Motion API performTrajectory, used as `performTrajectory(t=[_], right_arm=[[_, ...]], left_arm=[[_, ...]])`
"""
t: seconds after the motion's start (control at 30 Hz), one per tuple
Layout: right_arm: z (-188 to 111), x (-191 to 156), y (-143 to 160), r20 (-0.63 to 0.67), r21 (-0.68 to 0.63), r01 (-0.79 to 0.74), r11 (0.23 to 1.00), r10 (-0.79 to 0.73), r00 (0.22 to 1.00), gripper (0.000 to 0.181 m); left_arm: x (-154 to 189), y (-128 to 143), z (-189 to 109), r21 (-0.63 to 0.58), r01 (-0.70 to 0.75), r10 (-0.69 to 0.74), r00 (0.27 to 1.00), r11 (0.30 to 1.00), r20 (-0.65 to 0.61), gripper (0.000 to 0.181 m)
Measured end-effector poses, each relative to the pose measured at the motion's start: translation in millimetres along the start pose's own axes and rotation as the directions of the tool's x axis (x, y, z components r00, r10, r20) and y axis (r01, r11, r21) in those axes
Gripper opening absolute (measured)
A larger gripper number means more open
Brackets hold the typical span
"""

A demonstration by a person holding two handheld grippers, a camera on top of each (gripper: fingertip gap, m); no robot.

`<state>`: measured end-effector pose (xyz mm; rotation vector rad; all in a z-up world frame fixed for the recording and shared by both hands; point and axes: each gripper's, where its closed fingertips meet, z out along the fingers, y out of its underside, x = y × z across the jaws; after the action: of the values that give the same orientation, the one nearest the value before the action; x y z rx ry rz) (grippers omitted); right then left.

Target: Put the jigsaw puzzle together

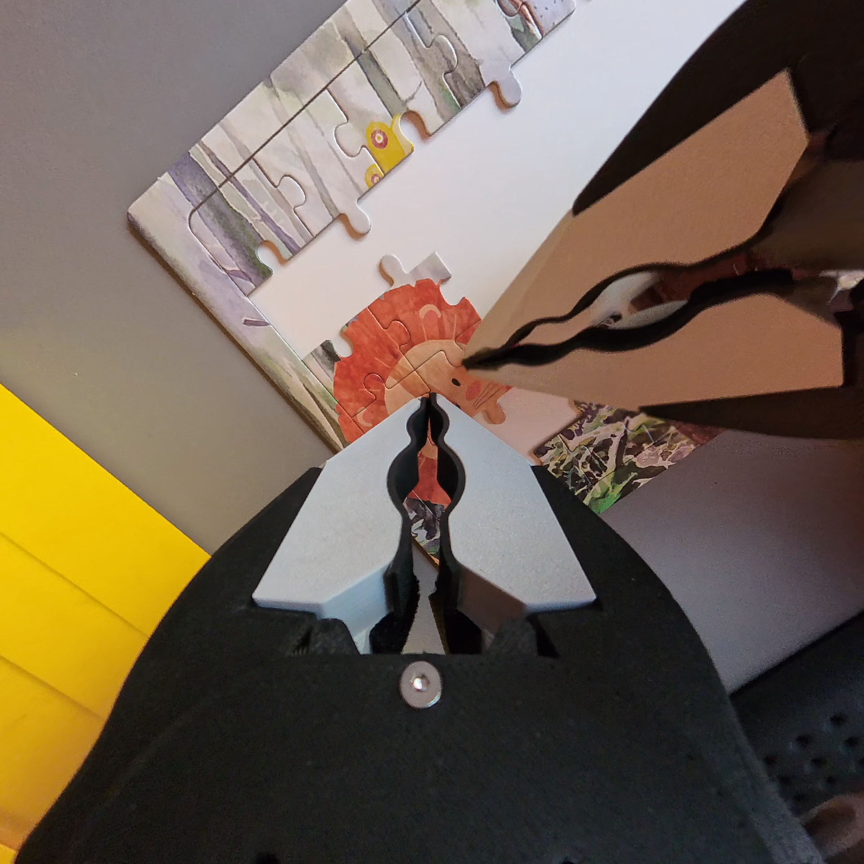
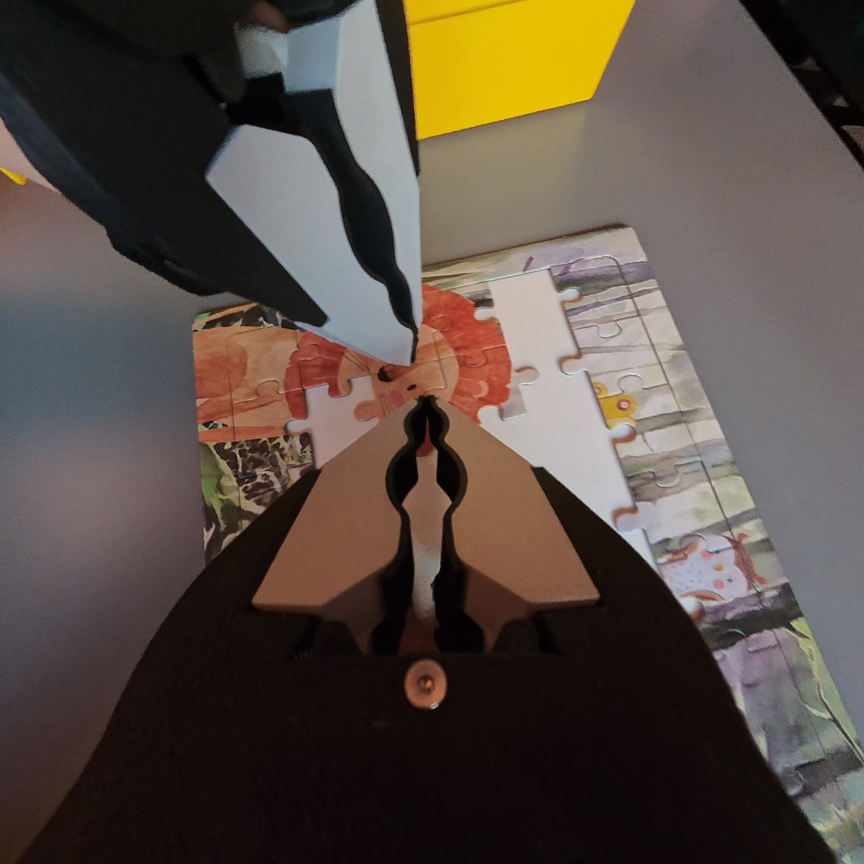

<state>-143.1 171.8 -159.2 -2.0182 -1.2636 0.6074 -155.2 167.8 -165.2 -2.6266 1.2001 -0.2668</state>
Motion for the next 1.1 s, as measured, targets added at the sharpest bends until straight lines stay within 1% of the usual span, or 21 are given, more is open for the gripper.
performTrajectory(t=[0.03, 0.13, 0.2, 0.3, 0.33, 0.4, 0.43, 0.47, 0.53, 0.57, 0.6, 0.67, 0.73, 0.83, 0.93, 1.1], right_arm=[[-2, 3, -1, -0.001, 0.016, -0.017, 1.000, 0.018, 1.000, 0.000], [-6, 3, -6, 0.043, 0.061, -0.095, 0.994, 0.093, 0.995, 0.000], [-1, 4, 1, 0.027, 0.024, -0.071, 0.997, 0.071, 0.997, 0.000], [0, 4, 2, 0.000, 0.009, -0.023, 1.000, 0.023, 1.000, 0.000], [-1, 4, 1, -0.002, 0.014, -0.013, 1.000, 0.013, 1.000, 0.000], [-7, 5, -7, -0.038, 0.055, 0.033, 0.998, -0.031, 0.999, 0.000], [-14, 12, -13, -0.111, 0.075, 0.083, 0.994, -0.074, 0.991, 0.000], [-25, 22, -21, -0.226, 0.078, 0.154, 0.985, -0.133, 0.965, 0.000], [-56, 45, -37, -0.470, 0.027, 0.258, 0.966, -0.215, 0.856, 0.000], [-74, 55, -46, -0.570, 0.007, 0.270, 0.963, -0.218, 0.792, 0.000], [-91, 62, -54, -0.643, 0.002, 0.263, 0.965, -0.200, 0.739, 0.000], [-120, 73, -60, -0.739, 0.008, 0.188, 0.982, -0.121, 0.662, 0.000], [-144, 84, -60, -0.802, 0.037, 0.122, 0.992, -0.044, 0.595, 0.000], [-164, 94, -55, -0.847, 0.050, 0.083, 0.995, -0.001, 0.531, 0.000], [-169, 101, -45, -0.858, 0.045, 0.044, 0.998, 0.016, 0.514, 0.000], [-173, 104, -42, -0.866, 0.035, 0.039, 0.999, 0.011, 0.500, 0.000]], left_arm=[[0, 0, 0, 0.000, -0.001, 0.001, 1.000, 1.000, -0.001, 0.000], [-2, 1, 1, 0.002, 0.001, 0.000, 1.000, 1.000, -0.003, 0.000], [-3, 1, 1, 0.001, -0.001, 0.001, 1.000, 1.000, -0.001, 0.000], [-4, 0, 1, 0.000, -0.003, 0.003, 1.000, 1.000, 0.001, 0.000], [-7, -1, 1, 0.001, -0.001, 0.001, 1.000, 1.000, 0.018, 0.000], [-17, -8, -5, 0.040, 0.004, -0.008, 0.995, 0.999, 0.096, 0.000], [-23, -13, -9, 0.067, -0.002, -0.007, 0.991, 0.998, 0.136, 0.000], [-28, -19, -15, 0.100, -0.009, -0.009, 0.984, 0.995, 0.177, 0.000], [-38, -31, -30, 0.179, -0.022, -0.025, 0.966, 0.984, 0.257, 0.000], [-43, -38, -39, 0.224, -0.033, -0.037, 0.953, 0.974, 0.299, 0.000], [-48, -46, -49, 0.271, -0.050, -0.049, 0.937, 0.961, 0.346, 0.000], [-53, -58, -70, 0.353, -0.101, -0.065, 0.901, 0.930, 0.429, 0.000], [-53, -68, -91, 0.420, -0.152, -0.083, 0.868, 0.895, 0.491, 0.000], [-48, -79, -118, 0.487, -0.229, -0.099, 0.824, 0.843, 0.559, 0.000], [-40, -85, -133, 0.513, -0.283, -0.097, 0.798, 0.811, 0.594, 0.000], [-33, -89, -142, 0.517, -0.321, -0.091, 0.777, 0.794, 0.623, 0.000]])
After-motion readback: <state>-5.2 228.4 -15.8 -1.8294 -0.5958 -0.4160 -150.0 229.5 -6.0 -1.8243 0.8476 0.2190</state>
